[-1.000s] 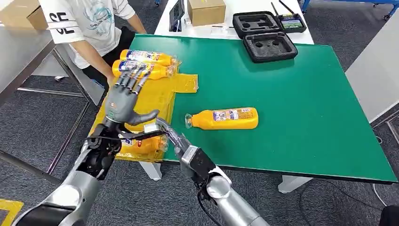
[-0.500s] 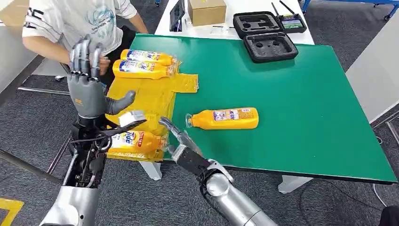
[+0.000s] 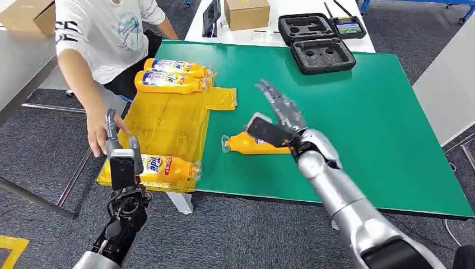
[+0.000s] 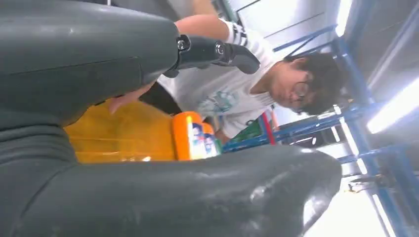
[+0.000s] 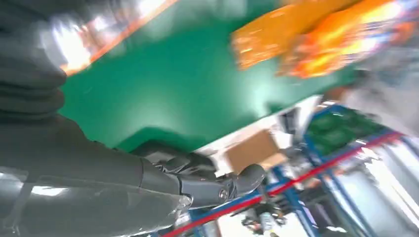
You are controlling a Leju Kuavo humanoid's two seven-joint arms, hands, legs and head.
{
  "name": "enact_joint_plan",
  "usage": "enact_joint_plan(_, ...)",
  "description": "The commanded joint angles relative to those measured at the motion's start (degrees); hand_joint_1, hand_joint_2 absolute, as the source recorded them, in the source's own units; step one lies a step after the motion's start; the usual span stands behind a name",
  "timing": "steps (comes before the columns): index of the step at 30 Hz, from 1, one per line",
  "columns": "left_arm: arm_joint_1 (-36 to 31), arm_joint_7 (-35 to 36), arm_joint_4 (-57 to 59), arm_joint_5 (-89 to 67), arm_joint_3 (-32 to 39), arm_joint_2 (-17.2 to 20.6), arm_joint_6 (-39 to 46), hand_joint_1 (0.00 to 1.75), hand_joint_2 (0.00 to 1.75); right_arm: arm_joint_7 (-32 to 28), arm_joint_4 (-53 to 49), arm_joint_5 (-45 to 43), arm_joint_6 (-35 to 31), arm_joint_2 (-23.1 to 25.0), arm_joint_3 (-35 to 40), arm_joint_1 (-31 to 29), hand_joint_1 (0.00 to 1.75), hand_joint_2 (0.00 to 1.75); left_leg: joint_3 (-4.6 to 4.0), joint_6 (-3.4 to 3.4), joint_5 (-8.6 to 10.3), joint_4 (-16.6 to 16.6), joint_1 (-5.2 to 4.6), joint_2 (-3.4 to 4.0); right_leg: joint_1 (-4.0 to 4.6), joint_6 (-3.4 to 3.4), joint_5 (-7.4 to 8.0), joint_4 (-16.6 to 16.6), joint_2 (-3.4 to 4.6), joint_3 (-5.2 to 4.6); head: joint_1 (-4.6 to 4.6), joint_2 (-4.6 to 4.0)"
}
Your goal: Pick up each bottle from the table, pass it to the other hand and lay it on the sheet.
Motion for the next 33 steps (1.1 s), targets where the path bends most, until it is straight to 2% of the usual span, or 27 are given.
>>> enact_joint_plan(1, -0.23, 0.11, 4.61, 0.54, -2.46, 2.18, -1.41, 0.00, 0.00, 1.73, 9.33, 1.58, 1.89, -3.67, 0.90, -8.00, 0.00, 1.75, 0.05, -0.04, 0.00, 0.00, -0.01, -0.02, -0.01, -0.05, -0.01, 0.01, -0.01, 0.05, 0.00, 0.00)
enact_joint_plan(3, -0.23, 0.11, 4.61, 0.54, -2.46, 2.18, -1.41, 0.00, 0.00, 1.73, 9.33, 1.58, 1.89, -3.67, 0.90, -8.00, 0.00, 1.75, 0.07, -0.05, 0.00, 0.01, 0.00, -0.02, 0.01, -0.06, -0.01, 0.01, -0.01, 0.06, 0.00, 0.00)
enact_joint_plan(4, -0.84, 0.11, 5.87, -0.22, -3.66, 2.02, -2.90, 0.00, 0.00, 5.34, 19.13, 5.07, 12.06, -4.71, 5.75, -14.05, 0.00, 1.75, 0.16, -0.14, -0.04, 0.05, 0.12, -0.01, 0.13, -0.15, -0.01, -0.03, 0.00, 0.20, 0.02, 0.00)
enact_joint_plan(8, -1.32, 0.11, 5.53, 0.79, -3.39, 1.91, -2.64, 0.00, 0.00, 2.69, 24.78, 4.77, 17.76, -5.42, 7.80, -15.17, 0.00, 1.75, 0.02, -0.01, 0.04, 0.02, 0.04, -0.20, 0.04, -0.06, -0.02, 0.00, -0.18, 0.08, 0.02, 0.00)
enact_joint_plan(10, -1.21, 0.11, 5.49, 1.37, -3.49, 2.30, -2.81, 0.00, 0.00, 3.21, 26.16, 7.31, 17.19, -5.47, 10.50, -14.46, 0.00, 1.75, 0.13, -0.03, 0.00, 0.00, 0.09, -0.19, 0.10, -0.09, -0.02, -0.06, -0.15, 0.20, 0.02, 0.00)
enact_joint_plan(14, -1.50, 0.11, 6.64, 1.70, -4.01, 1.84, -4.04, 0.00, 0.00, 2.77, 27.90, 5.88, 16.50, -3.67, 9.70, -11.98, 0.00, 1.75, 0.19, -0.08, 0.00, -0.04, 0.13, -0.21, 0.14, -0.13, -0.01, -0.11, -0.12, 0.26, 0.02, 0.00)
enact_joint_plan(33, -2.06, 0.11, 8.58, 1.93, -4.37, 1.47, -4.61, 0.00, 0.00, 2.69, 32.35, 4.54, 15.06, -0.93, 8.27, -11.83, 0.00, 1.75, 0.05, -0.03, 0.01, 0.01, 0.07, -0.25, 0.08, -0.09, -0.03, -0.02, -0.15, 0.10, 0.02, 0.00)
